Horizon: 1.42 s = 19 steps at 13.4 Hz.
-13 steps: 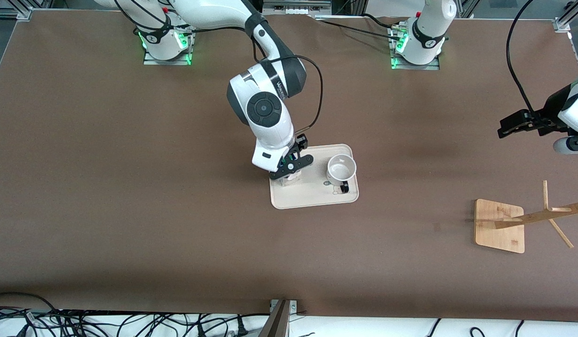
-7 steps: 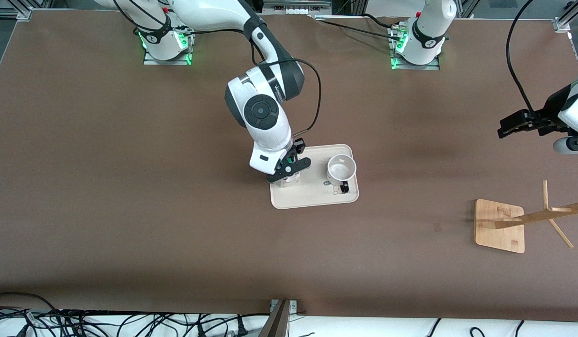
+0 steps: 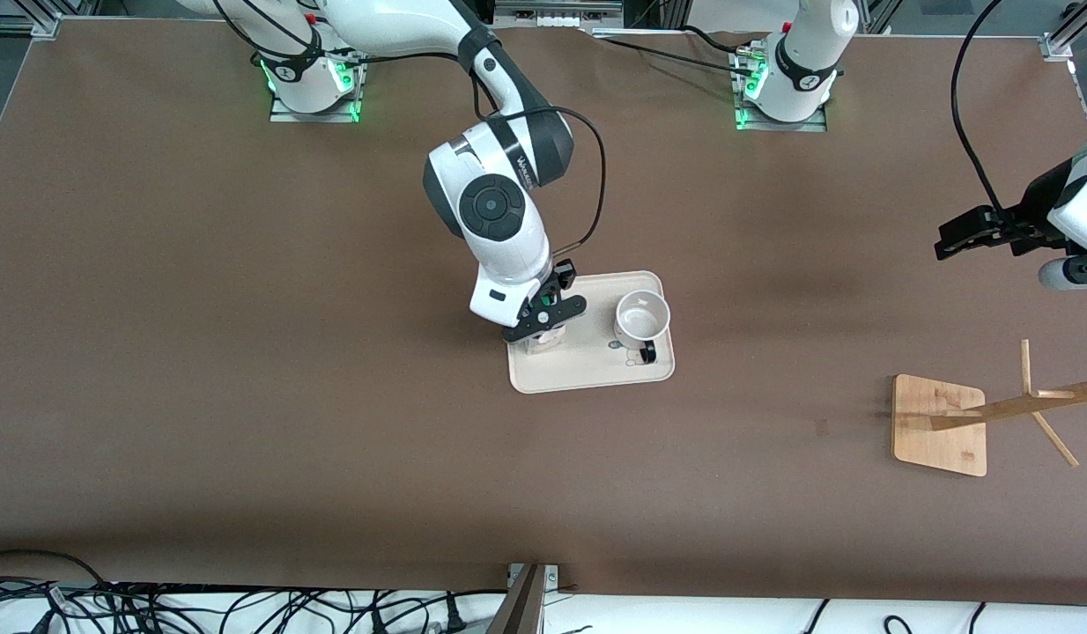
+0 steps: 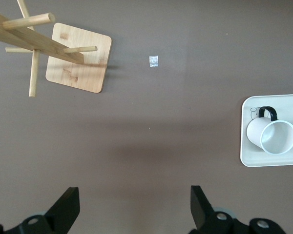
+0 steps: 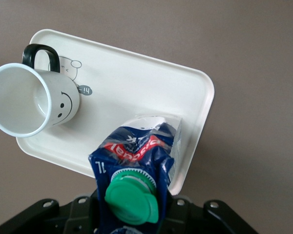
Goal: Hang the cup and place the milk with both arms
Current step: 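Lift the milk carton with the right gripper while the left gripper reaches the mug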
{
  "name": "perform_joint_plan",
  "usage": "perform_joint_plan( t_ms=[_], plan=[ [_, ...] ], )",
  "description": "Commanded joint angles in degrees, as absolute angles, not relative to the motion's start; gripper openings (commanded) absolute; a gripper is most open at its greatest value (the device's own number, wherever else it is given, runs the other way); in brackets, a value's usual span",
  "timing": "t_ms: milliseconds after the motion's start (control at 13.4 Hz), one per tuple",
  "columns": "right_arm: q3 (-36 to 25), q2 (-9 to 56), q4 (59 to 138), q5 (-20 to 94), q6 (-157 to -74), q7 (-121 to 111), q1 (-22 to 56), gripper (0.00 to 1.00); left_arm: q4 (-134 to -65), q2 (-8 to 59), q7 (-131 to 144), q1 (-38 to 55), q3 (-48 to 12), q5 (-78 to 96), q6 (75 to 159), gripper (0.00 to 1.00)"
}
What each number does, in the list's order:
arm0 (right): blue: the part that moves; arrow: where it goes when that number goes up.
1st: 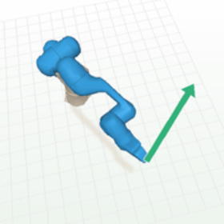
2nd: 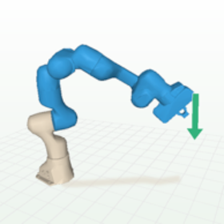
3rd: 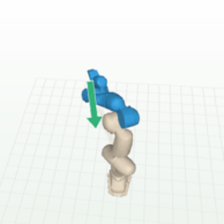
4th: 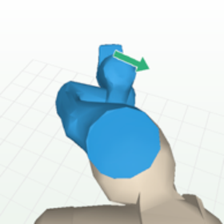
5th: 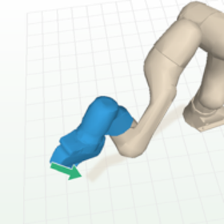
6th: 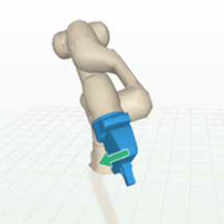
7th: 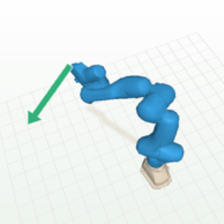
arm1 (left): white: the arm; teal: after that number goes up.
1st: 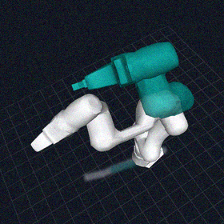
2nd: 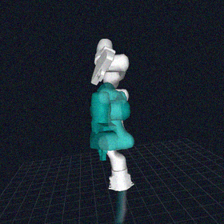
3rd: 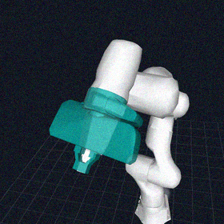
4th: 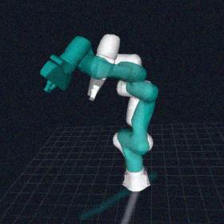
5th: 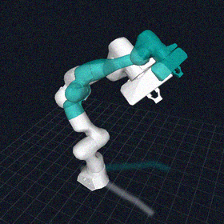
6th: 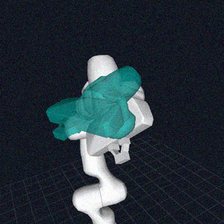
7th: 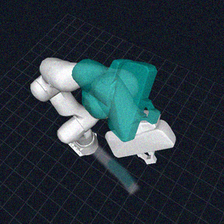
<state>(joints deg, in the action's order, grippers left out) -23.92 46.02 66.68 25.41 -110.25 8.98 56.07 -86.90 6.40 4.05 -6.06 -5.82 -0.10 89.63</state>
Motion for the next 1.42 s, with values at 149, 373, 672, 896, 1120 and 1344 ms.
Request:
perform_joint_plan(
  t_ms=[149, 373, 672, 896, 1120, 1344],
  plan=[
    [-23.99, 42.46, 66.80, 25.58, -107.95, 13.44, 56.43, 0.39, -86.74, 4.93, 4.22, -6.24, -6.15, 1.31, 89.73, 1.00],
    [-25.65, 38.69, 66.71, 25.40, -102.85, 13.45, 56.34, 0.39, -86.22, 4.83, 4.22, -5.71, -6.15, 2.11, 89.38, 1.00],
    [-33.73, 33.59, 66.53, 24.97, -91.78, 13.53, 56.42, 0.39, -86.48, 5.26, 3.96, -1.94, -6.24, 2.10, 90.52, 1.00],
    [-39.26, 29.45, 66.53, 19.61, -85.63, 14.15, 56.34, 0.39, -86.83, 7.12, 3.26, 0.96, -7.03, 1.49, 91.93, 1.00],
    [-48.49, 27.95, 66.62, 20.13, -76.76, 12.84, 56.08, 0.39, -88.94, 9.31, 1.77, 2.72, -7.21, 2.54, 91.59, 1.00],
    [-53.43, 27.86, 67.85, 20.21, -71.73, 2.93, 51.88, 0.39, -88.94, 13.08, 9.27, 5.79, -7.29, 9.03, 92.45, 1.00]
  ],
)
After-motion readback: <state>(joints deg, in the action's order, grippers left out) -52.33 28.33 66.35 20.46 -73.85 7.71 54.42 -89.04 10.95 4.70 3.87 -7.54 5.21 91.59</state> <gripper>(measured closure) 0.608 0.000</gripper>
